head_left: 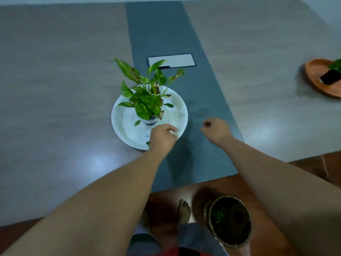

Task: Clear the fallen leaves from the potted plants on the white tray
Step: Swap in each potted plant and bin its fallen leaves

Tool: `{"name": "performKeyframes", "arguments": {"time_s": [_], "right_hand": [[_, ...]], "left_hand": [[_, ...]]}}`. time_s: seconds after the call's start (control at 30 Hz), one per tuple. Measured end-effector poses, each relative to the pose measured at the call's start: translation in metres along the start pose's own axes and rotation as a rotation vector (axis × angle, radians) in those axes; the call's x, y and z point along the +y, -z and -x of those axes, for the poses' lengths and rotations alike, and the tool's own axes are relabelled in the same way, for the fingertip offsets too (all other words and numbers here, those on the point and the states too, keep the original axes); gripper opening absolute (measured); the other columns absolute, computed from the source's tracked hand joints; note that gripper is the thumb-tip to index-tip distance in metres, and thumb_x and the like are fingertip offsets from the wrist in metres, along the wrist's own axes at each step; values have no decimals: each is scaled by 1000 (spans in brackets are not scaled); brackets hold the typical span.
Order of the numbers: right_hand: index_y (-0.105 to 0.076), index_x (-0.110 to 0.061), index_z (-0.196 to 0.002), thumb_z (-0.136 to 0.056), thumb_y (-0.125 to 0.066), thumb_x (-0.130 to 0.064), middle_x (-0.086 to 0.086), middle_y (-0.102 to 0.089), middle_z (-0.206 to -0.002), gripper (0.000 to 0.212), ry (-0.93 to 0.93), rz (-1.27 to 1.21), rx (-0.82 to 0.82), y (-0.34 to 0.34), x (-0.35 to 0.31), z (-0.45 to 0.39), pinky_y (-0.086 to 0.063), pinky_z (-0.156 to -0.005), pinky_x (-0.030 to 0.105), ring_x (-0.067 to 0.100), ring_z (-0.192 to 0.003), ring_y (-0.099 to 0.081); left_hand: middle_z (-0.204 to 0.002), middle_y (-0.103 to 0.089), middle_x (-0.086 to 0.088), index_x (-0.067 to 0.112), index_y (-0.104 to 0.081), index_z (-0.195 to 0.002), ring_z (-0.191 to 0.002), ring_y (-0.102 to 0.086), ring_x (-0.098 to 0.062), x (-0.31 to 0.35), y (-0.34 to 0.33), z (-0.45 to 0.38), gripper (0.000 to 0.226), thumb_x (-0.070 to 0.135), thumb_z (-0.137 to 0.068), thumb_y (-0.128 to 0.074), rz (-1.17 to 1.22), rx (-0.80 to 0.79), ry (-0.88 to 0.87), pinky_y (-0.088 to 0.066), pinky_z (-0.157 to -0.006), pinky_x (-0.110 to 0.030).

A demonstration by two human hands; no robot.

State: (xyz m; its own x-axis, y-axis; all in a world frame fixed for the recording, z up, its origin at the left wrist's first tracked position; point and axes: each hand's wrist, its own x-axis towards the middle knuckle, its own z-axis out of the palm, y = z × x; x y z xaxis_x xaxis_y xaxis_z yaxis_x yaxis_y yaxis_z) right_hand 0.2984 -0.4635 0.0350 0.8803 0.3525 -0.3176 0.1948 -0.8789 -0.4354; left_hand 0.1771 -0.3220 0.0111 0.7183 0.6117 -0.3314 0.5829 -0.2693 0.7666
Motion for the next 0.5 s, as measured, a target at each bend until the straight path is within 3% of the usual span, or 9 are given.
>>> {"name": "performKeyframes", "arguments": {"time_s": [0.13, 0.2, 0.27, 0.43, 0.5], "right_hand": [[-69, 3, -108, -82, -60, -11, 19, -72, -106, 30, 131, -13, -82, -17, -29, -28, -51, -89, 34, 35, -105, -65], [-67, -4, -117, -83, -58, -12, 9, -69, -106, 36, 188, -2, -130, -23, -38, -38, -46, -86, 25, 27, -101, -63], [-64, -7, -121, -82, -57, -13, 7, -64, -114, 40, 279, 28, -157, -30, -43, -50, -46, -87, 27, 25, -105, -60], [-57, -7, -132, -84, -57, -14, 12, -52, -137, 49, 513, 215, -176, -43, -61, -76, -40, -107, 38, 30, -131, -43], [-53, -5, -136, -84, -54, -12, 14, -46, -143, 53, 596, 281, -209, -48, -67, -87, -37, -109, 38, 30, -136, -37]], "left_hand": [[-89, -70, -1, 18, -74, -93, -86, -68, -18, -28, 22, 4, 13, 21, -80, -73, 105, 226, 136, -54, -82, -27], [-99, -71, -3, 15, -73, -98, -92, -67, -18, -39, 29, 5, 21, 25, -81, -74, 76, 293, 153, -51, -84, -25], [-108, -69, -4, 11, -71, -105, -99, -66, -18, -48, 34, 4, 29, 28, -82, -74, 33, 340, 166, -48, -87, -24], [-133, -54, -5, 11, -60, -129, -119, -55, -21, -57, 42, -13, 56, 35, -80, -74, -143, 271, 170, -44, -101, -34], [-142, -48, -8, 10, -51, -137, -129, -48, -25, -60, 44, -24, 57, 25, -84, -66, -224, 195, 113, -39, -106, -35]]}}
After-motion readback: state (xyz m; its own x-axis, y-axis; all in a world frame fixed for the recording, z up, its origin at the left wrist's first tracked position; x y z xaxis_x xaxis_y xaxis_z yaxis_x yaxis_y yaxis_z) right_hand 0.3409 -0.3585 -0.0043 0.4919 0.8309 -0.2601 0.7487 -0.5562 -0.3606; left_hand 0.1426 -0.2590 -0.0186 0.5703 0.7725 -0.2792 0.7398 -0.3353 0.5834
